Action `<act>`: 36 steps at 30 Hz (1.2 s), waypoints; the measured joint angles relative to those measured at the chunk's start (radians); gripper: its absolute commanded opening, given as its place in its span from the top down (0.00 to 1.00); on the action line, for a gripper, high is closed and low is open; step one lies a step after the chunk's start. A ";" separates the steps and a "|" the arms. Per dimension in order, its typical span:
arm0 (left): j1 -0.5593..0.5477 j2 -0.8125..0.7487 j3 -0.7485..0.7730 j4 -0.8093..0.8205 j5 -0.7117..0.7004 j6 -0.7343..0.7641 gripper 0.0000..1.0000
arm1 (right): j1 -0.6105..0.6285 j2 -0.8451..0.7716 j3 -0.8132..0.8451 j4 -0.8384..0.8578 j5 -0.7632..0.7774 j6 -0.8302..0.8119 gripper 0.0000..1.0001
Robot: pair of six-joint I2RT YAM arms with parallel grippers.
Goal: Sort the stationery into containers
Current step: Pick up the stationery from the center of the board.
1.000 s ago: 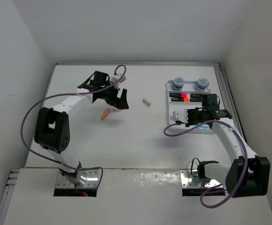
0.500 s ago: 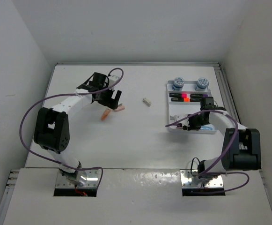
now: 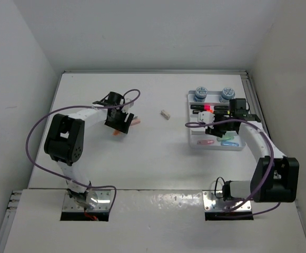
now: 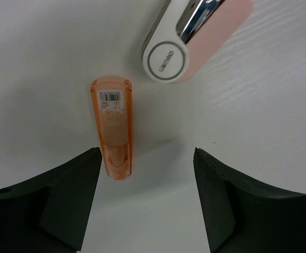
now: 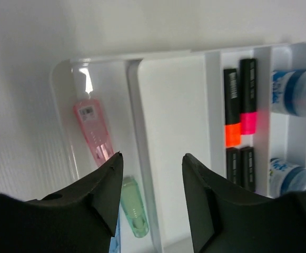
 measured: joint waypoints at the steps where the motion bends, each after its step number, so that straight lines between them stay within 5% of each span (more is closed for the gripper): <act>1: 0.000 0.018 -0.003 0.002 -0.012 0.000 0.23 | 0.007 -0.015 0.013 -0.003 -0.007 0.019 0.52; 20: 0.027 0.135 0.065 0.063 -0.039 0.029 0.39 | 0.253 -0.168 0.048 -0.021 -0.045 0.368 0.52; 29: 0.047 0.160 0.083 0.135 -0.011 0.006 0.74 | 0.343 -0.171 0.066 -0.002 -0.029 0.520 0.47; 36: 0.132 0.023 -0.052 0.205 0.138 -0.160 1.00 | 0.464 -0.135 0.114 0.193 0.063 0.890 0.39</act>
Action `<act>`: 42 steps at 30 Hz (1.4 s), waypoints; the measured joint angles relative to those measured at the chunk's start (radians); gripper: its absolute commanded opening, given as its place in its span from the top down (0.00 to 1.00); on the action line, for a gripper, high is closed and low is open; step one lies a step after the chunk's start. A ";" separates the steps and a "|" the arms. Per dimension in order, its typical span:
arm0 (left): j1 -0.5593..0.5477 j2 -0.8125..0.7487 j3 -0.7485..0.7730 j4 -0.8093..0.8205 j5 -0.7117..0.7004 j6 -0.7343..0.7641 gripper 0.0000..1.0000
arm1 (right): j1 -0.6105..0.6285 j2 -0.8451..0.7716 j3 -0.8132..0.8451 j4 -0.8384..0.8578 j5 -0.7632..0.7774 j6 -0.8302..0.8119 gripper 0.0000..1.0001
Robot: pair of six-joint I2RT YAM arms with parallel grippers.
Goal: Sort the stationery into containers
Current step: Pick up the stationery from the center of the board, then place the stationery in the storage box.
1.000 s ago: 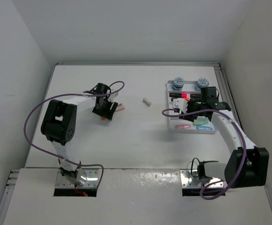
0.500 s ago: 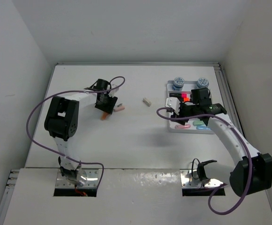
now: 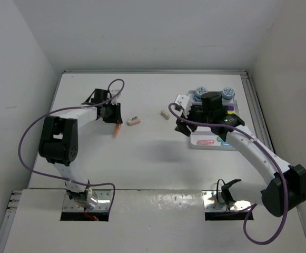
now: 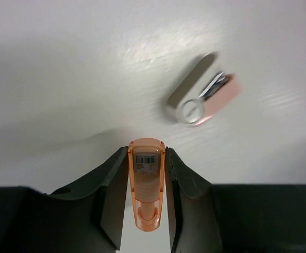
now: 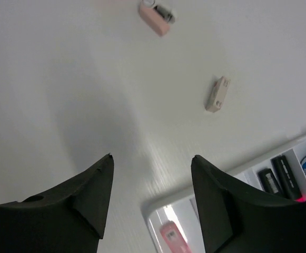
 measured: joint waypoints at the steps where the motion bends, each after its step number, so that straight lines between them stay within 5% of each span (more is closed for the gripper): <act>1: 0.005 -0.031 -0.002 0.003 0.016 -0.031 1.00 | 0.025 0.015 0.018 0.026 0.024 0.055 0.39; 9: -0.002 -0.315 0.052 0.163 0.107 -0.336 1.00 | 0.243 0.283 0.344 0.119 0.277 0.423 0.38; 16: -0.018 -0.344 0.078 0.278 0.172 -0.536 1.00 | 0.316 0.494 0.599 0.132 0.409 0.618 0.36; 30: -0.031 -0.349 0.050 0.369 0.260 -0.674 1.00 | 0.341 0.592 0.692 0.160 0.427 0.788 0.36; 33: -0.034 -0.352 0.035 0.374 0.269 -0.678 1.00 | 0.336 0.606 0.702 0.180 0.424 0.801 0.49; 35: -0.034 -0.354 0.028 0.385 0.280 -0.681 1.00 | 0.333 0.615 0.708 0.188 0.419 0.806 0.75; 37: -0.034 -0.356 0.026 0.389 0.291 -0.682 0.99 | 0.325 0.622 0.708 0.188 0.417 0.797 0.88; 38: -0.032 -0.358 0.025 0.394 0.290 -0.681 0.93 | 0.319 0.624 0.708 0.188 0.414 0.796 0.93; 42: -0.031 -0.359 0.024 0.410 0.300 -0.672 0.00 | 0.292 0.620 0.688 0.206 0.379 0.769 1.00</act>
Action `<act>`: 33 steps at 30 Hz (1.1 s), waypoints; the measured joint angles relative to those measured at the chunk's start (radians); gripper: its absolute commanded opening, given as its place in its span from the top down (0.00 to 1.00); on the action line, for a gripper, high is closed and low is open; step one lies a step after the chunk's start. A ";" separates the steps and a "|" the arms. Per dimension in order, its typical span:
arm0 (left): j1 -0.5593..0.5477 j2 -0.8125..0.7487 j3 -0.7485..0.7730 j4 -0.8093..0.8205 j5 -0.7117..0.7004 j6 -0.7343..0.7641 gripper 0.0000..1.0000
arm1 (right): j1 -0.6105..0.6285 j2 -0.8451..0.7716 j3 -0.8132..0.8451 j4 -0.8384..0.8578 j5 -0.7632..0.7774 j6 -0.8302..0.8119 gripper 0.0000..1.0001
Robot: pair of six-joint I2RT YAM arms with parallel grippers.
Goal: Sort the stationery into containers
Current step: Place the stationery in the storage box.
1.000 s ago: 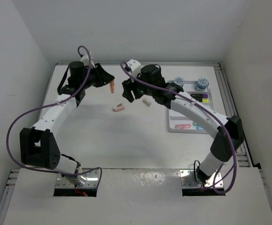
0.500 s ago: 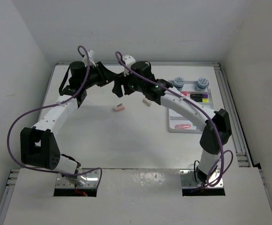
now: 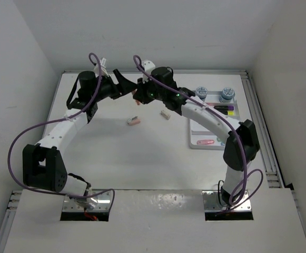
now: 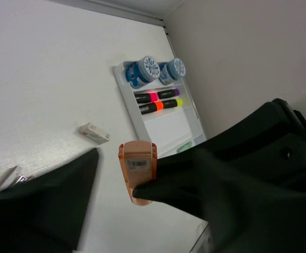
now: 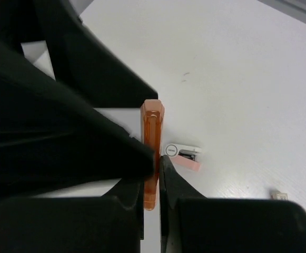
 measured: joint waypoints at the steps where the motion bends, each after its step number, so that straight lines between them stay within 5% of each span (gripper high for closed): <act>1: 0.001 -0.002 0.000 -0.003 0.005 -0.002 0.00 | -0.007 -0.006 -0.020 0.010 -0.008 -0.013 1.00; 7: 0.023 -0.014 0.014 -0.108 -0.021 0.056 0.00 | -0.092 -0.160 -0.267 -0.018 -0.092 -0.223 1.00; 15: 0.067 0.084 0.121 -0.358 -0.038 0.391 0.00 | -0.424 -0.620 -0.684 -0.312 -0.297 -0.947 1.00; 18: 0.022 0.150 0.151 -0.458 -0.059 0.528 0.00 | -0.531 -0.618 -0.722 -0.444 -0.336 -1.219 1.00; 28: -0.103 0.250 0.215 -0.620 -0.252 0.761 0.10 | -0.642 -0.417 -0.748 -0.546 -0.336 -1.645 1.00; 31: -0.103 0.285 0.249 -0.629 -0.277 0.801 0.12 | -0.658 -0.373 -0.748 -0.545 -0.320 -1.715 0.92; 33: -0.105 0.310 0.256 -0.629 -0.286 0.824 0.13 | -0.665 -0.344 -0.748 -0.544 -0.312 -1.749 0.75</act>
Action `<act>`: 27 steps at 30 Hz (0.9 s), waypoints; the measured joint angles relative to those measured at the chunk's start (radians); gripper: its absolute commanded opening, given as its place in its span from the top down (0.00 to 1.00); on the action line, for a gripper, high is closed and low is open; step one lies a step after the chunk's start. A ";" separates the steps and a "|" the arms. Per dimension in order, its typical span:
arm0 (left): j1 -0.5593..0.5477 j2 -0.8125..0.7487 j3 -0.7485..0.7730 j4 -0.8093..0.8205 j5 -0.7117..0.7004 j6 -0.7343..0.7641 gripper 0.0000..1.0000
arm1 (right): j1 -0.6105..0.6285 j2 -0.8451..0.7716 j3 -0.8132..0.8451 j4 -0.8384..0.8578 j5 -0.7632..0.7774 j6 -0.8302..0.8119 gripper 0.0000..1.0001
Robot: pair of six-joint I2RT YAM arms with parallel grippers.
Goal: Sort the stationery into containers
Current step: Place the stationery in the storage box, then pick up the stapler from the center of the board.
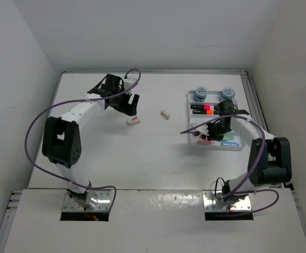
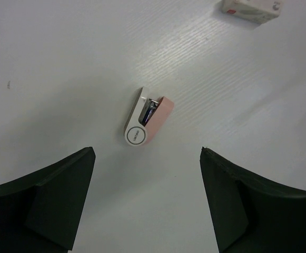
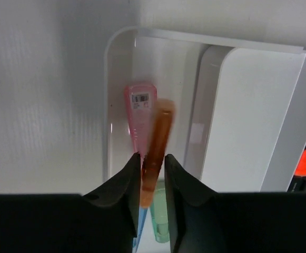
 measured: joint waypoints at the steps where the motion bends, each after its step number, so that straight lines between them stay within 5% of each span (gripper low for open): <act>1: -0.001 0.011 0.000 -0.002 -0.005 0.013 0.14 | -0.001 0.010 0.000 0.001 0.008 -0.011 0.70; 8: -0.014 0.122 0.025 -0.037 -0.021 0.100 0.19 | -0.009 0.034 0.003 0.021 0.021 -0.023 0.51; 18: -0.024 0.224 0.051 -0.056 -0.018 0.217 0.26 | 0.011 -0.076 0.132 0.023 -0.082 0.312 0.49; 27: -0.018 0.299 0.053 -0.050 0.025 0.290 0.44 | 0.135 -0.237 0.122 0.094 -0.161 0.573 0.48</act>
